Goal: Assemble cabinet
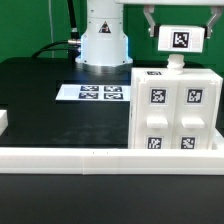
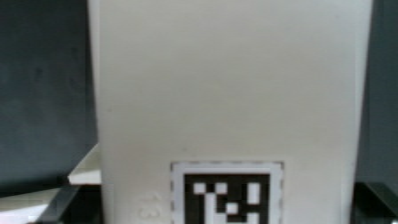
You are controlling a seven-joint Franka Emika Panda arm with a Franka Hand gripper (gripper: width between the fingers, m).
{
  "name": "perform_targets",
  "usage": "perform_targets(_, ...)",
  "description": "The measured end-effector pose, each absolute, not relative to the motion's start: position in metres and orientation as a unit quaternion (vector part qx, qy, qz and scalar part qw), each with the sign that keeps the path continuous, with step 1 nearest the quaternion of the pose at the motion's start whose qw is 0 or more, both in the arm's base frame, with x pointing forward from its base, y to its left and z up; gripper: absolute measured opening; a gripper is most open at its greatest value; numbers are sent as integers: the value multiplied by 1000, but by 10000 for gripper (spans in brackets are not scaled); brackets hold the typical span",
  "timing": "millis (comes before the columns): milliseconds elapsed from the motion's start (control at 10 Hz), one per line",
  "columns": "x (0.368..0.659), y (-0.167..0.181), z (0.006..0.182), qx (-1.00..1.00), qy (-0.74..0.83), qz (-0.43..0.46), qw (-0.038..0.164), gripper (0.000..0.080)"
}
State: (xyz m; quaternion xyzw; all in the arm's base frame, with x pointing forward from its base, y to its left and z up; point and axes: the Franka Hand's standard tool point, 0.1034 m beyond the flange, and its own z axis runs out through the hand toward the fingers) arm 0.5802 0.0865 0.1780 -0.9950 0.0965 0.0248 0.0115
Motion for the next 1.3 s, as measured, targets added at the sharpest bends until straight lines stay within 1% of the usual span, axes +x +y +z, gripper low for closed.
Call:
perform_targets(300, 580, 86, 176, -995, 95, 26, 11, 563)
perform_targets(500, 584, 70, 176, -999, 47, 25, 11, 563)
perform_targets(700, 594, 64, 171, -999, 20, 23, 12, 563)
perform_targets(900, 597, 65, 171, -1000, 17, 22, 13, 563)
perform_targets(1300, 607, 80, 172, -1000, 8, 16, 13, 563)
